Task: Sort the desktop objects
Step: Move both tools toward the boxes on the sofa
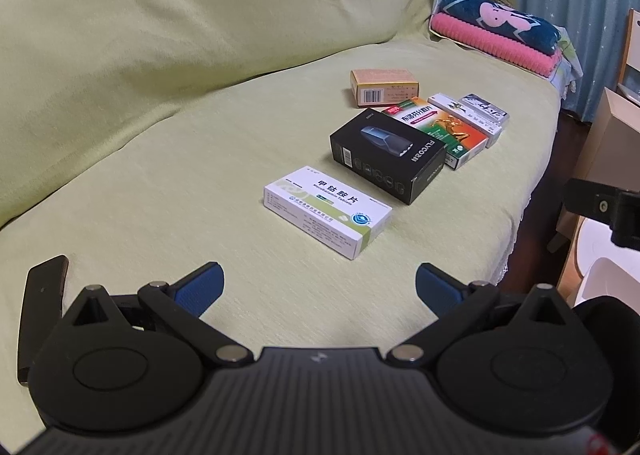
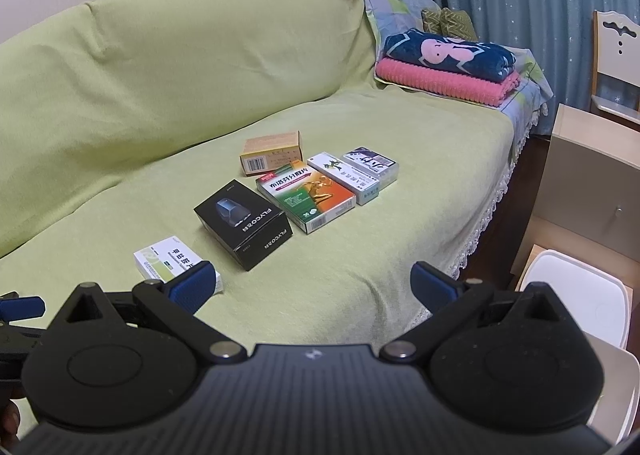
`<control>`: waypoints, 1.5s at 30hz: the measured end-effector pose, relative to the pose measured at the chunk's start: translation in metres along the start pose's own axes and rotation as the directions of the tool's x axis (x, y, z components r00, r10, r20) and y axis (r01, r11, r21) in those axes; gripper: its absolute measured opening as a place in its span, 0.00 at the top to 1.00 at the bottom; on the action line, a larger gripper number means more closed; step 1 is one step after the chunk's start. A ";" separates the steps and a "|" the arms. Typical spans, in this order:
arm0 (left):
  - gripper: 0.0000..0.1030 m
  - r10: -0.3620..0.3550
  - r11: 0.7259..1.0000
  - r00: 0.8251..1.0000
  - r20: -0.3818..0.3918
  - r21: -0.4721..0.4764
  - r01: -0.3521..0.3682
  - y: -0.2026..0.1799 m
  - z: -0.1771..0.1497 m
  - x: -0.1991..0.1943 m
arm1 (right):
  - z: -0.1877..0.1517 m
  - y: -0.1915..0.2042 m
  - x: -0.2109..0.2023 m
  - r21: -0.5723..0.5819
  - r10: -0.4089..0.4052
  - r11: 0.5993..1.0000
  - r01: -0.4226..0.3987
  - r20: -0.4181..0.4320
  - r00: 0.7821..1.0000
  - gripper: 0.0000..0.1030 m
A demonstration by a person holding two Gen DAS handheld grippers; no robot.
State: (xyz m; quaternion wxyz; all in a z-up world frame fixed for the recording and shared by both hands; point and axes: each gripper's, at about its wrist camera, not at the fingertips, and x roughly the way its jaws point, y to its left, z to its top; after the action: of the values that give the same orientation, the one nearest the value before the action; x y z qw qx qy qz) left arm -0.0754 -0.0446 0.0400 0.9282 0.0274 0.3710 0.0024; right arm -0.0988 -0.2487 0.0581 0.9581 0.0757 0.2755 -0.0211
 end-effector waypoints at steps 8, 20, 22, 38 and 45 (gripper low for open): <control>0.00 -0.005 1.000 1.000 -0.007 0.008 0.005 -0.004 0.000 0.006 | -0.002 -0.001 0.004 -0.003 -0.004 1.000 0.004 -0.008 1.000 0.01; 0.00 -0.001 1.000 1.000 -0.020 0.002 0.001 -0.003 -0.001 0.016 | -0.004 -0.004 0.011 -0.007 -0.006 1.000 0.006 -0.021 1.000 0.01; 0.00 -0.001 1.000 1.000 -0.021 0.002 0.001 -0.004 -0.001 0.019 | -0.003 -0.004 0.013 -0.008 -0.005 1.000 0.005 -0.023 1.000 0.01; 0.00 0.017 1.000 1.000 -0.006 -0.002 -0.017 -0.007 0.012 0.051 | 0.005 0.001 0.035 -0.065 -0.005 0.998 0.003 -0.035 0.999 0.01; 0.00 0.026 1.000 0.999 0.021 0.001 -0.026 -0.016 0.018 0.072 | 0.013 0.001 0.047 -0.089 -0.017 0.996 0.014 -0.039 0.999 0.01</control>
State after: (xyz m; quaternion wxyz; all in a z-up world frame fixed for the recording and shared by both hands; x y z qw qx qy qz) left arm -0.0111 -0.0593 0.0027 0.9319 0.0330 0.3609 0.0138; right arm -0.0518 -0.2496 0.0440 0.9547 0.0316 0.2955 -0.0148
